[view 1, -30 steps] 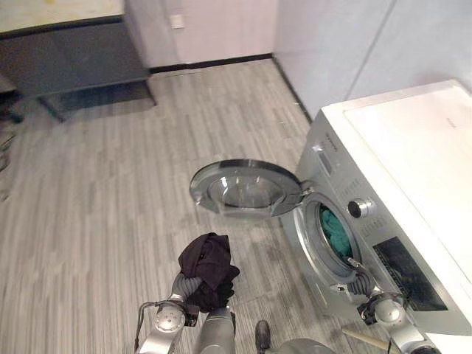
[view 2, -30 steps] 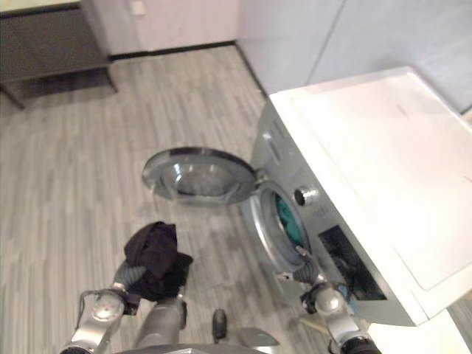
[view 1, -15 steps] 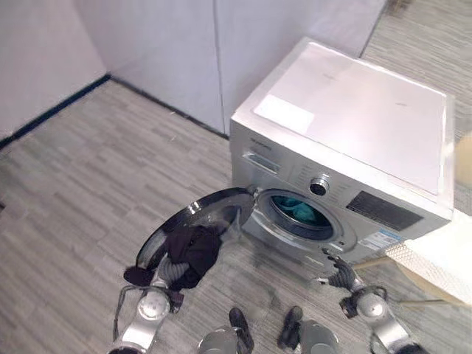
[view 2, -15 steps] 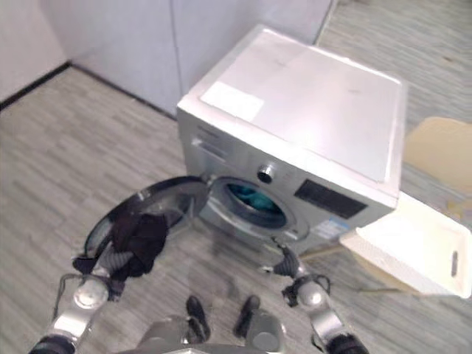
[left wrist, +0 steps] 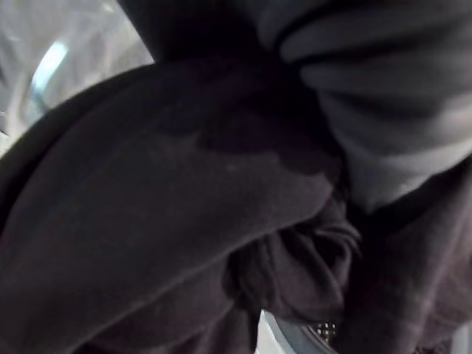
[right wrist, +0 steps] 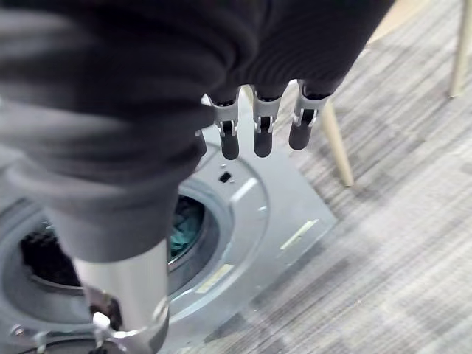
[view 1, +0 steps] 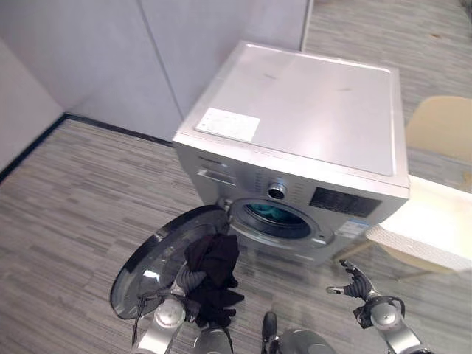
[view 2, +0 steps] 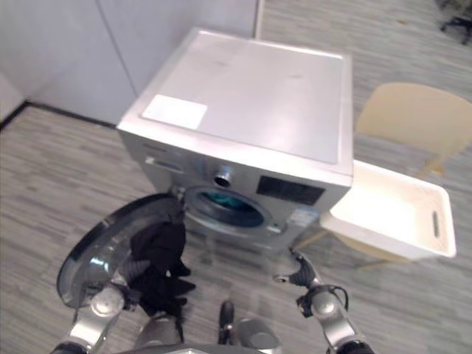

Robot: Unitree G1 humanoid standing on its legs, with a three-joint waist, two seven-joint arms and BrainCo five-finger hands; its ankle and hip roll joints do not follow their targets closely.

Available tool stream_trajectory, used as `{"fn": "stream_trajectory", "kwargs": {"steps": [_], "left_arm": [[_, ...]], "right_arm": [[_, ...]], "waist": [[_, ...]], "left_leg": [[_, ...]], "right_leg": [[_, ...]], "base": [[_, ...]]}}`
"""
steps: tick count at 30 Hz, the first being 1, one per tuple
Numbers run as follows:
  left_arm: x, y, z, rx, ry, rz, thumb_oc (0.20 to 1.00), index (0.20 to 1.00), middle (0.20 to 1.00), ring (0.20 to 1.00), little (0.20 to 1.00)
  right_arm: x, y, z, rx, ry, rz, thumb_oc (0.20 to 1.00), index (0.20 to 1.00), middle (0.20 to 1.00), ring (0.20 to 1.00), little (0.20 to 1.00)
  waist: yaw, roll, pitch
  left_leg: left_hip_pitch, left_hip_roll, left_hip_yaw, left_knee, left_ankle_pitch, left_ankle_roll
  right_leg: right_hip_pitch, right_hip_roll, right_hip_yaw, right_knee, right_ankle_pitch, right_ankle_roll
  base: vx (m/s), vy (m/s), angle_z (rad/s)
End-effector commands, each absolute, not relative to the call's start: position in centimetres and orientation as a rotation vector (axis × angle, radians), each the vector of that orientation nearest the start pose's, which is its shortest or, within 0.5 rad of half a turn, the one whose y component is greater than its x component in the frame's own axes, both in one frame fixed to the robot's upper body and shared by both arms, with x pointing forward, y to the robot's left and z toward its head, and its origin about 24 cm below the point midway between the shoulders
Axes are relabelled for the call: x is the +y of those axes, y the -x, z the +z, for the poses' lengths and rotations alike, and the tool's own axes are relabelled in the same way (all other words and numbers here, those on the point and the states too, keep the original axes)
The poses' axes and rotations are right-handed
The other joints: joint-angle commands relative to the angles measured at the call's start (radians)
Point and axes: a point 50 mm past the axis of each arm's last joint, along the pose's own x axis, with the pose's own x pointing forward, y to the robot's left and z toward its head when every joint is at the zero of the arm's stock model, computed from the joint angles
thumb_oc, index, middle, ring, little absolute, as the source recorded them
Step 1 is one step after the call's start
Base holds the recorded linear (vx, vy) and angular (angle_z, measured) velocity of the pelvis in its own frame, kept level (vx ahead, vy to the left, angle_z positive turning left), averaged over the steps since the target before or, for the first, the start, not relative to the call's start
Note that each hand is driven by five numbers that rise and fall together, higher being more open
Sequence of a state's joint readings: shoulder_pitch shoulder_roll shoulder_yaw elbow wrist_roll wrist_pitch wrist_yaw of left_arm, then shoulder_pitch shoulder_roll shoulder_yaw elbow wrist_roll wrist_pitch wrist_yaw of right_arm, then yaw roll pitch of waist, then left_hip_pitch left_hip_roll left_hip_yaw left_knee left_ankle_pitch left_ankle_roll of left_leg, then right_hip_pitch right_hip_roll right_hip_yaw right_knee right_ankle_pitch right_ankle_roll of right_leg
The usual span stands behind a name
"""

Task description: Grab the laundry basket,head to the washer,open it,put in the laundry and shut it.

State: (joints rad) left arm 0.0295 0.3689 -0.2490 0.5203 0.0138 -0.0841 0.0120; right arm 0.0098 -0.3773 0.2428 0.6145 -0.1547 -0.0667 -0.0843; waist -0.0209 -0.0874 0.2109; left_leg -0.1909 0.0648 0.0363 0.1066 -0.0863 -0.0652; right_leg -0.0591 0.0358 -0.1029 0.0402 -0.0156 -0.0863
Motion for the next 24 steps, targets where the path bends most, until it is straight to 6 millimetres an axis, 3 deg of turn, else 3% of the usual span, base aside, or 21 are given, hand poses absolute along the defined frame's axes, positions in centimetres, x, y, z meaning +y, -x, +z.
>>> {"fn": "stream_trajectory", "kwargs": {"steps": [1, 10, 13, 14, 15, 18, 22, 24], "left_arm": [[19.8, -22.8, -4.3, 0.333, -0.433, -0.159, 0.200, 0.200, 0.200, 0.200, 0.200], [20.9, -23.7, -3.0, 0.291, -0.474, -0.125, 0.200, 0.200, 0.200, 0.200, 0.200], [21.4, -24.9, -1.8, 0.239, -0.466, -0.077, 0.200, 0.200, 0.200, 0.200, 0.200], [21.5, -25.4, -1.2, 0.212, -0.461, -0.058, 0.200, 0.200, 0.200, 0.200, 0.200], [21.4, -26.6, 0.0, 0.160, -0.441, -0.026, 0.200, 0.200, 0.200, 0.200, 0.200], [21.0, -27.8, 1.2, 0.104, -0.416, -0.001, 0.200, 0.200, 0.200, 0.200, 0.200], [20.5, -30.7, 5.2, -0.060, -0.396, 0.098, 0.200, 0.200, 0.200, 0.200, 0.200], [20.7, -31.4, 6.3, -0.103, -0.424, 0.132, 0.200, 0.200, 0.200, 0.200, 0.200]], "right_arm": [[-23.1, -20.4, -6.8, 0.501, 0.621, 0.092, 1.000, 1.000, 1.000, 1.000, 1.000], [-21.9, -21.3, -6.9, 0.501, 0.613, 0.125, 1.000, 1.000, 1.000, 1.000, 1.000], [-21.5, -22.4, -6.3, 0.463, 0.614, 0.125, 1.000, 1.000, 1.000, 1.000, 1.000], [-21.3, -23.0, -5.8, 0.437, 0.616, 0.124, 1.000, 1.000, 1.000, 1.000, 1.000], [-20.8, -23.9, -5.1, 0.400, 0.614, 0.121, 1.000, 1.000, 1.000, 1.000, 1.000], [-20.6, -24.5, -4.4, 0.360, 0.600, 0.102, 1.000, 1.000, 1.000, 1.000, 1.000], [-20.1, -26.2, -1.7, 0.220, 0.568, 0.065, 1.000, 1.000, 1.000, 1.000, 1.000], [-19.8, -26.7, -0.7, 0.169, 0.553, 0.058, 1.000, 1.000, 1.000, 1.000, 1.000]], "waist": [[-0.003, 0.044, 0.027], [-0.023, 0.024, 0.065], [-0.018, 0.014, 0.098], [-0.014, 0.009, 0.110], [-0.007, 0.004, 0.134], [-0.017, 0.006, 0.152], [-0.041, 0.011, 0.198], [-0.050, 0.014, 0.206]], "left_leg": [[-0.005, 0.015, 0.007, 0.024, 0.078, -0.012], [0.022, 0.010, 0.175, 0.092, 0.000, 0.054], [0.003, 0.021, 0.220, 0.118, -0.016, 0.060], [-0.012, 0.031, 0.235, 0.133, -0.020, 0.060], [-0.057, 0.053, 0.251, 0.173, -0.027, 0.060], [-0.114, 0.071, 0.233, 0.256, -0.073, 0.058], [-0.283, 0.114, 0.222, 0.468, -0.130, 0.072], [-0.324, 0.128, 0.222, 0.516, -0.144, 0.076]], "right_leg": [[0.024, -0.098, -0.020, 0.053, -0.099, 0.165], [-0.084, -0.133, 0.116, 0.150, -0.070, 0.204], [-0.156, -0.139, 0.089, 0.198, -0.052, 0.213], [-0.181, -0.149, 0.057, 0.216, -0.044, 0.215], [-0.235, -0.180, -0.020, 0.265, -0.036, 0.217], [-0.276, -0.192, -0.042, 0.324, -0.066, 0.218], [-0.438, -0.175, -0.036, 0.469, -0.130, 0.168], [-0.484, -0.171, -0.032, 0.512, -0.146, 0.161]], "base": [[0.10, 0.223, -0.66], [0.02, 0.184, -0.97], [-0.07, 0.036, -0.43], [-0.14, -0.093, -0.79], [-0.11, -0.093, -0.65], [0.02, -0.117, -0.18], [-0.06, -0.143, 0.01], [-0.05, -0.101, -0.03]]}}
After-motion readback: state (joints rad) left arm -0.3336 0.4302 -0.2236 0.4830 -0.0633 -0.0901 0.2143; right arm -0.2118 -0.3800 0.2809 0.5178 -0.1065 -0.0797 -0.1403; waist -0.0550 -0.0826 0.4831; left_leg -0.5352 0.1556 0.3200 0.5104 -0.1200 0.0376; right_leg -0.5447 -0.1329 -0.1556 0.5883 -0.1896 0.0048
